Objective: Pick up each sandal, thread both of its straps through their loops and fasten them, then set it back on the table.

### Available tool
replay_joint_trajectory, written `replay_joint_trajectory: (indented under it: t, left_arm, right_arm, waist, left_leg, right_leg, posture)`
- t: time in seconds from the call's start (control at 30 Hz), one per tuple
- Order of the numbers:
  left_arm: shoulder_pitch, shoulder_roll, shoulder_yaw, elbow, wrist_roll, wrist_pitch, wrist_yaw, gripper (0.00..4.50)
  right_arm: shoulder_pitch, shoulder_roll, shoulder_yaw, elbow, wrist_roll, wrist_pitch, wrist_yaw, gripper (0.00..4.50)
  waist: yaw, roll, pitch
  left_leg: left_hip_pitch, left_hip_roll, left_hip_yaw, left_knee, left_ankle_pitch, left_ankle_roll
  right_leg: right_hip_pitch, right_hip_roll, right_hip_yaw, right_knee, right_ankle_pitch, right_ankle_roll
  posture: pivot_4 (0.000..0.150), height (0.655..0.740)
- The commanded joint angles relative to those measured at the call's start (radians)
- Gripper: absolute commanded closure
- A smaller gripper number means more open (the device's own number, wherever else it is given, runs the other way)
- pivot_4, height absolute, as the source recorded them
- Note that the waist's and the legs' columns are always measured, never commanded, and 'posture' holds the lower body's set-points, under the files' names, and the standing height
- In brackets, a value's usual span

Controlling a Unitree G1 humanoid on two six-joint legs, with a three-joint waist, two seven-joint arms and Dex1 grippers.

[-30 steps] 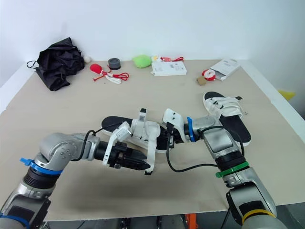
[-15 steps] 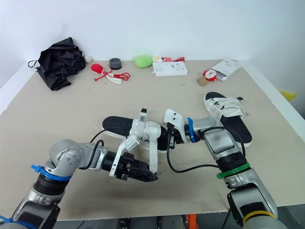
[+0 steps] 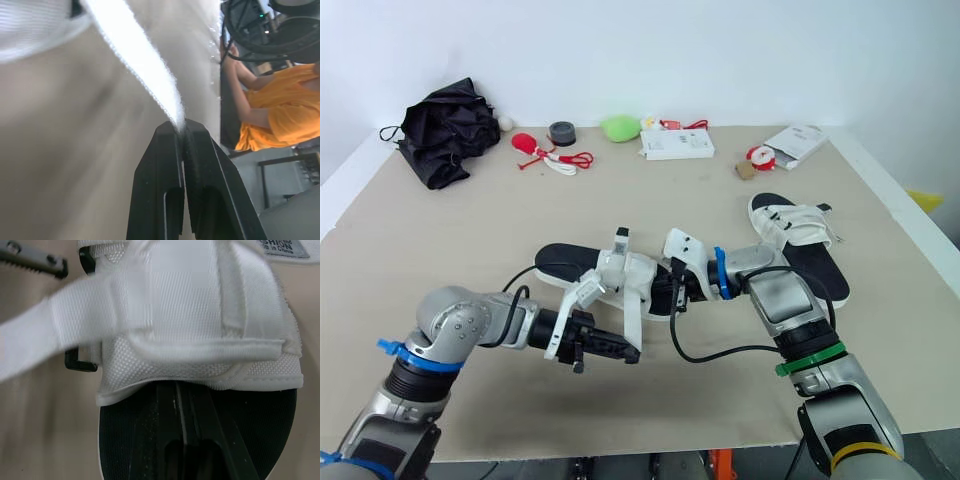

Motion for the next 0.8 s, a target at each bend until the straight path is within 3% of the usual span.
replay_joint_trajectory:
  t: [0.03,0.27,0.4,0.6,0.8]
  left_arm:
    - [-0.11,0.028,0.084,0.06,-0.074,0.045,-0.08,4.45]
    - [-0.301,0.021,0.18,0.302,-0.158,0.162,-0.179,4.45]
    - [-0.387,0.014,0.121,0.49,-0.07,0.09,-0.239,4.45]
    - [-0.48,0.034,-0.142,0.671,0.15,-0.145,-0.495,4.45]
    - [-0.568,-0.006,-0.287,0.821,0.31,-0.306,-0.716,4.45]
  right_arm:
    - [0.034,-0.011,0.038,0.056,-0.042,0.02,-0.015,4.5]
    - [0.037,-0.002,0.026,0.062,-0.04,0.014,-0.035,4.5]
    - [0.052,0.0,0.015,0.047,-0.035,0.016,-0.05,4.5]
    - [0.071,0.007,-0.006,0.03,-0.031,0.025,-0.074,4.5]
    - [0.093,0.008,-0.019,0.004,-0.022,0.038,-0.096,4.5]
  waist:
    - [0.0,-0.001,0.0]
    - [-0.002,-0.002,0.001]
    - [-0.002,-0.003,0.002]
    - [-0.001,-0.003,0.002]
    - [-0.002,-0.003,0.002]
  left_leg:
    - [0.0,0.0,0.0,0.0,0.0,0.0]
    - [0.0,0.0,0.0,0.0,0.0,0.0]
    - [0.001,0.0,0.0,0.0,0.001,-0.001]
    - [0.001,0.0,0.0,0.0,0.001,-0.002]
    - [-0.003,0.0,0.001,0.0,0.001,-0.001]
  right_leg:
    - [0.0,0.0,0.0,0.0,0.0,0.0]
    - [0.0,0.002,0.001,0.0,0.003,0.005]
    - [0.001,0.004,0.001,0.001,0.002,0.006]
    - [0.0,0.002,0.002,0.0,0.002,0.004]
    - [-0.004,0.001,0.002,0.0,0.001,0.0]
  posture:
    - [0.15,0.74]
    - [0.15,0.74]
    - [0.15,0.74]
    - [0.15,0.74]
    - [0.15,0.74]
